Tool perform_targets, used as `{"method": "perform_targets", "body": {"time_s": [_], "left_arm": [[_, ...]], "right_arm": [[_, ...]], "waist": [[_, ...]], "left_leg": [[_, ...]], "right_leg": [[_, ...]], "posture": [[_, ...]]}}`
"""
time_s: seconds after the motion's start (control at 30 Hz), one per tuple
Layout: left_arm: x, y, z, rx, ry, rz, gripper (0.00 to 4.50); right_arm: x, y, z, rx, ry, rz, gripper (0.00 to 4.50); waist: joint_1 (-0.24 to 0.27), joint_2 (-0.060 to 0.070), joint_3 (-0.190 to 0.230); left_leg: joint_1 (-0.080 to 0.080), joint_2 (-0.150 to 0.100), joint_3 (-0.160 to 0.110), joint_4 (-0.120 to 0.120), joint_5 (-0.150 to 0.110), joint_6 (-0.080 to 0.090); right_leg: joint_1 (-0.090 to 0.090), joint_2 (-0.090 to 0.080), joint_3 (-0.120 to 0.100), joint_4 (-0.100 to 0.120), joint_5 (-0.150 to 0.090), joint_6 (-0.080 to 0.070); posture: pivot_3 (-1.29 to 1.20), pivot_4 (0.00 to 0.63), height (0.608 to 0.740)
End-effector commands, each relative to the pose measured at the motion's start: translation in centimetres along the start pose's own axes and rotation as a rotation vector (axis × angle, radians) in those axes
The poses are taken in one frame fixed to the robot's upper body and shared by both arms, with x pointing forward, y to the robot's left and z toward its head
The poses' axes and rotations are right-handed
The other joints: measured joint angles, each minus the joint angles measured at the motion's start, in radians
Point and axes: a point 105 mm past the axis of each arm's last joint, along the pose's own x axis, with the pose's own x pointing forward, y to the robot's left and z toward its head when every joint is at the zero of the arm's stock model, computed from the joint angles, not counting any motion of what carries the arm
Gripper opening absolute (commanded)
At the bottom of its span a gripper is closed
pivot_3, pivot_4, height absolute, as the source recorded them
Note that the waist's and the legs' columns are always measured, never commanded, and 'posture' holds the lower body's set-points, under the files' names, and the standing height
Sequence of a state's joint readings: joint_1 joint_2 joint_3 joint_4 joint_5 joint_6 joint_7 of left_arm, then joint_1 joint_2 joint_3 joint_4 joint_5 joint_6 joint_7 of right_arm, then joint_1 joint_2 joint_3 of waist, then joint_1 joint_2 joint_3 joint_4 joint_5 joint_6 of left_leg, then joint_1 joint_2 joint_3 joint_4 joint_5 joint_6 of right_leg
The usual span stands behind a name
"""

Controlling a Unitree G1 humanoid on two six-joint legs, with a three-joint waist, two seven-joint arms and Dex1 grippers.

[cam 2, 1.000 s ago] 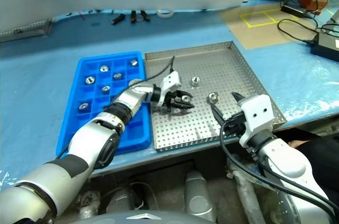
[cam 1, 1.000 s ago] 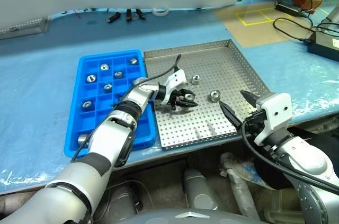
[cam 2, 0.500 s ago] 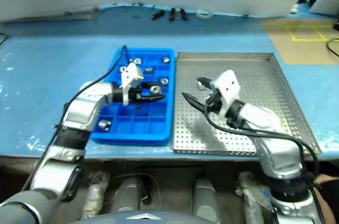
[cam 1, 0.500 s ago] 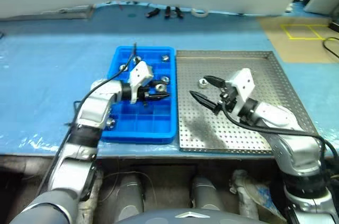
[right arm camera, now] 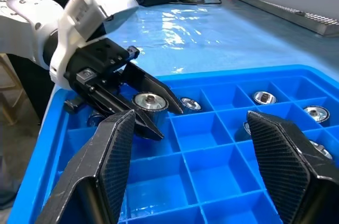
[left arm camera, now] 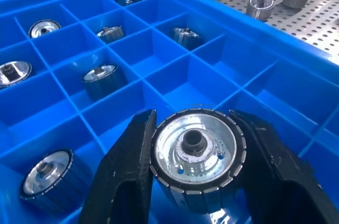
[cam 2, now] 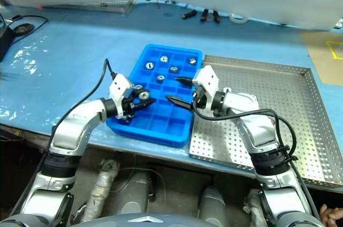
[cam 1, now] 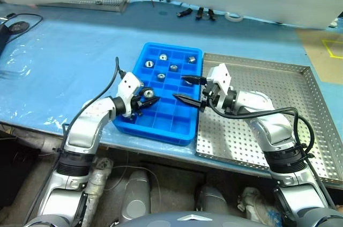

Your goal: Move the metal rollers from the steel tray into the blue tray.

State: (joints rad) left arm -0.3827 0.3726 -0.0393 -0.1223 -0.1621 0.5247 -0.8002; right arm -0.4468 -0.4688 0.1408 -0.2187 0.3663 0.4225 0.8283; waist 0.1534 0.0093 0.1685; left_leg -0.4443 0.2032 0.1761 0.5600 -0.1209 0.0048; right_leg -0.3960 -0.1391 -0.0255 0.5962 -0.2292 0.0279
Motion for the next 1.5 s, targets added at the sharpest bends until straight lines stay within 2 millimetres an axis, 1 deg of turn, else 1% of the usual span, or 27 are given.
{"method": "perform_targets", "body": {"time_s": [0.03,0.1,0.2,0.27,0.3,0.4,0.57,0.63,0.67,0.73,0.8,0.87,0.93,1.0,1.07,1.17,1.2,1.27,1.33,1.4,1.47,1.5], "left_arm": [[-0.8,0.6,-0.2,0.014,0.005,0.027,1.80],[-0.9,0.8,-0.7,0.008,0.018,0.035,1.80],[-0.6,0.8,-0.8,0.002,0.016,0.031,1.80],[-0.3,0.5,-0.6,-0.002,-0.003,0.005,2.53],[-0.1,0.3,-0.5,0.002,-0.001,-0.005,2.77],[0.3,0.3,-0.6,0.023,0.020,-0.011,3.72],[0.5,0.6,1.3,0.027,-0.040,-0.029,3.72],[0.8,0.1,3.2,0.012,-0.102,-0.071,3.72],[0.9,-0.7,4.6,-0.007,-0.150,-0.131,3.72],[1.0,-2.0,6.4,-0.035,-0.210,-0.227,3.72],[1.3,-3.0,7.3,-0.050,-0.238,-0.302,3.72],[2.0,-3.3,7.4,-0.050,-0.233,-0.338,3.72],[2.7,-3.4,7.3,-0.039,-0.222,-0.356,3.72],[3.4,-3.8,7.4,-0.032,-0.223,-0.392,4.09],[4.2,-3.8,7.4,-0.030,-0.227,-0.406,4.49],[5.6,-3.8,7.4,-0.001,-0.213,-0.402,4.49],[5.9,-4.0,7.6,0.003,-0.214,-0.423,4.49],[6.2,-4.7,8.1,0.013,-0.230,-0.465,4.49],[6.4,-5.1,8.3,0.016,-0.237,-0.488,4.49],[6.6,-5.5,8.2,0.028,-0.230,-0.509,4.49],[6.7,-5.6,8.0,0.023,-0.225,-0.515,4.49],[6.7,-5.6,7.9,0.022,-0.223,-0.518,4.50]], "right_arm": [[-0.4,0.0,0.8,-0.042,-0.018,-0.005,3.58],[-0.7,-0.1,0.5,-0.040,-0.012,-0.013,3.58],[-0.8,0.0,0.3,-0.034,-0.010,-0.020,3.58],[-0.8,-0.1,0.2,-0.036,-0.009,-0.027,3.58],[-0.9,-0.1,0.2,-0.037,-0.009,-0.033,3.58],[-1.0,-0.2,0.0,-0.038,-0.008,-0.049,3.58],[-1.4,-0.1,-0.3,-0.035,-0.005,-0.074,3.58],[-1.9,-0.6,-0.5,-0.031,-0.001,-0.112,3.58],[-2.6,-1.2,-0.9,-0.018,0.008,-0.160,3.58],[-3.9,-2.2,-1.4,0.000,0.025,-0.231,3.58],[-5.6,-3.1,-1.9,0.018,0.033,-0.307,3.58],[-7.4,-3.6,-2.7,0.034,0.064,-0.381,3.58],[-8.6,-3.7,-3.3,0.041,0.095,-0.423,3.58],[-10.0,-3.9,-3.9,0.047,0.120,-0.487,3.58],[-10.8,-3.9,-4.1,0.042,0.138,-0.530,3.58],[-12.0,-4.2,-4.5,0.046,0.149,-0.612,3.58],[-12.6,-4.4,-4.9,0.056,0.156,-0.652,3.58],[-13.5,-4.8,-5.5,0.059,0.179,-0.715,3.58],[-14.2,-5.2,-5.7,0.070,0.176,-0.766,3.58],[-15.3,-5.9,-6.4,0.082,0.199,-0.834,3.58],[-16.0,-6.2,-6.8,0.088,0.210,-0.874,3.58],[-16.2,-6.3,-6.9,0.099,0.212,-0.887,3.73]], "waist": [[-0.001,0.000,0.000],[-0.001,0.000,0.000],[0.000,0.000,0.000],[-0.001,0.000,0.000],[-0.001,0.000,0.000],[-0.001,0.000,0.000],[-0.002,0.000,0.000],[-0.002,0.000,0.000],[-0.002,0.000,0.000],[-0.001,0.000,0.000],[-0.003,0.000,0.000],[-0.005,0.000,0.000],[-0.014,0.000,0.000],[-0.028,0.000,0.000],[-0.035,0.000,0.000],[-0.057,0.000,0.000],[-0.060,0.000,0.000],[-0.066,0.000,0.000],[-0.077,0.000,0.000],[-0.085,0.000,0.000],[-0.090,0.000,0.000],[-0.091,0.000,0.000]], "left_leg": [[-0.001,0.000,0.000,0.000,0.001,-0.001],[-0.002,0.002,-0.001,0.000,0.003,-0.005],[-0.001,0.006,-0.003,-0.005,0.007,-0.011],[0.001,0.007,-0.003,-0.008,0.009,-0.014],[0.003,0.006,-0.003,-0.010,0.010,-0.015],[0.004,0.006,-0.003,-0.013,0.011,-0.017],[0.004,0.006,-0.003,-0.013,0.012,-0.017],[0.003,0.006,-0.003,-0.013,0.012,-0.017],[0.003,0.006,-0.003,-0.013,0.012,-0.017],[0.003,0.005,-0.002,-0.013,0.012,-0.017],[0.003,0.003,-0.001,-0.013,0.012,-0.015],[0.004,0.004,-0.001,-0.013,0.012,-0.015],[0.005,0.004,-0.001,-0.013,0.012,-0.015],[0.005,0.005,-0.001,-0.013,0.012,-0.015],[0.005,0.004,-0.001,-0.013,0.012,-0.015],[0.005,0.004,0.000,-0.013,0.012,-0.014],[0.005,0.004,0.000,-0.013,0.013,-0.014],[0.005,0.004,0.000,-0.013,0.013,-0.014],[0.005,0.004,0.000,-0.013,0.013,-0.013],[0.005,0.004,0.000,-0.013,0.013,-0.013],[0.005,0.004,0.001,-0.013,0.012,-0.013],[0.005,0.004,0.001,-0.013,0.012,-0.013]], "right_leg": [[-0.003,0.002,0.000,0.003,0.000,0.000],[-0.008,0.007,0.001,0.008,0.000,0.000],[-0.010,0.012,0.001,0.010,0.000,0.000],[-0.010,0.013,0.002,0.011,0.000,-0.001],[-0.010,0.013,0.002,0.011,0.000,-0.001],[-0.010,0.013,0.003,0.011,0.001,-0.002],[-0.011,0.014,0.003,0.010,0.000,-0.002],[-0.011,0.014,0.003,0.010,0.000,-0.002],[-0.011,0.014,0.003,0.011,0.000,-0.002],[-0.011,0.014,0.003,0.011,0.000,-0.003],[-0.011,0.013,0.004,0.010,0.000,-0.003],[-0.010,0.013,0.004,0.010,0.000,-0.003],[-0.011,0.014,0.005,0.010,0.000,-0.003],[-0.010,0.014,0.005,0.010,0.000,-0.003],[-0.010,0.014,0.005,0.010,0.000,-0.002],[-0.011,0.014,0.006,0.010,0.000,-0.002],[-0.011,0.014,0.006,0.010,0.000,-0.002],[-0.010,0.014,0.006,0.010,0.000,-0.002],[-0.011,0.014,0.006,0.010,0.000,-0.002],[-0.011,0.014,0.006,0.010,0.000,-0.002],[-0.011,0.014,0.006,0.010,0.000,-0.002],[-0.011,0.014,0.007,0.010,0.000,-0.002]], "posture": [[0.21,0.150,0.740],[0.20,0.150,0.740],[0.20,0.150,0.740],[0.18,0.150,0.740],[0.18,0.150,0.740],[0.17,0.150,0.740],[0.14,0.150,0.740],[0.12,0.150,0.740],[0.10,0.150,0.740],[0.08,0.150,0.740],[0.04,0.150,0.740],[0.00,0.150,0.740],[-0.02,0.150,0.740],[-0.07,0.150,0.740],[-0.10,0.150,0.740],[-0.15,0.150,0.740],[-0.15,0.150,0.740],[-0.18,0.150,0.740],[-0.18,0.150,0.740],[-0.20,0.150,0.740],[-0.21,0.150,0.740],[-0.21,0.150,0.740]]}}
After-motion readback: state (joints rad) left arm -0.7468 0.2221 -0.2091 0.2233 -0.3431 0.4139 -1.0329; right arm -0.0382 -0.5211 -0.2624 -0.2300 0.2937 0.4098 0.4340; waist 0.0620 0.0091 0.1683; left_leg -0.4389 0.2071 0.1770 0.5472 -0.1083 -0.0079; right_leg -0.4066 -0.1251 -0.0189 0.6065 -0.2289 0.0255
